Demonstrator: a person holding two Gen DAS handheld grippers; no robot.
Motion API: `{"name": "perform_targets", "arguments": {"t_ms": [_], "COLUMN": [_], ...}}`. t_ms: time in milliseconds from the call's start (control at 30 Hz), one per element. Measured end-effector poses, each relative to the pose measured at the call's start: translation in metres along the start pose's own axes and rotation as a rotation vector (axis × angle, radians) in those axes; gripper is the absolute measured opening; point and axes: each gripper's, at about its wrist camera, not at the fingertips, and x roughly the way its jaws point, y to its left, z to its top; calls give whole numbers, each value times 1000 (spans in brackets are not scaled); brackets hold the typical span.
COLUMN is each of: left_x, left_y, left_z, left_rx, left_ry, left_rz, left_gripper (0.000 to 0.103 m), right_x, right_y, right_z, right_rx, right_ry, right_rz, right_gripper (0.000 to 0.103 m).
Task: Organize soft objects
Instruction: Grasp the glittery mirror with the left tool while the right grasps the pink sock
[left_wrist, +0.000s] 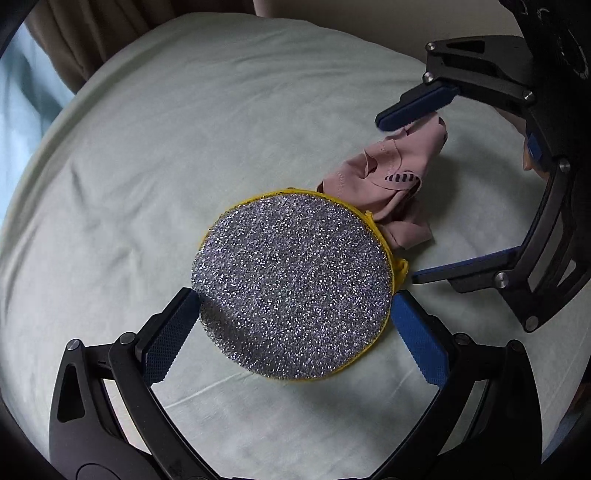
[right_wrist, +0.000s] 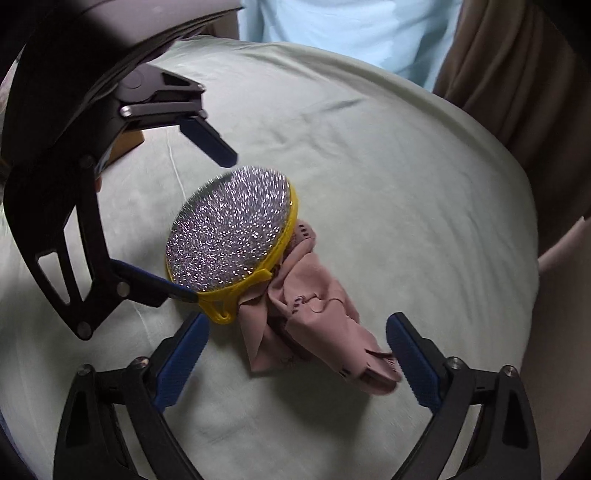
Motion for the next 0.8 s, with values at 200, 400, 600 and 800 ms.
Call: {"name": "perform_targets", "arguments": {"t_ms": [200, 400, 600, 800], "left_x": [27, 26, 17, 0], "left_y": [11, 11, 30, 48], "left_z": [3, -1, -3, -3], "left_rx": [-5, 20, -19, -90], "left_ry": [16, 5, 13, -12], "left_rz": [-58, -53, -48, -53], "left_gripper": [97, 78, 39, 37], "right_x": [29, 29, 24, 21], "right_y": [-2, -5, -5, -5], "right_z": [-5, -8, -5, 1], "right_rx": [-39, -55, -42, 12], "right_ry": [37, 35, 54, 65], "right_rz": [36, 44, 43, 25], "right_gripper": [74, 66, 37, 29]}}
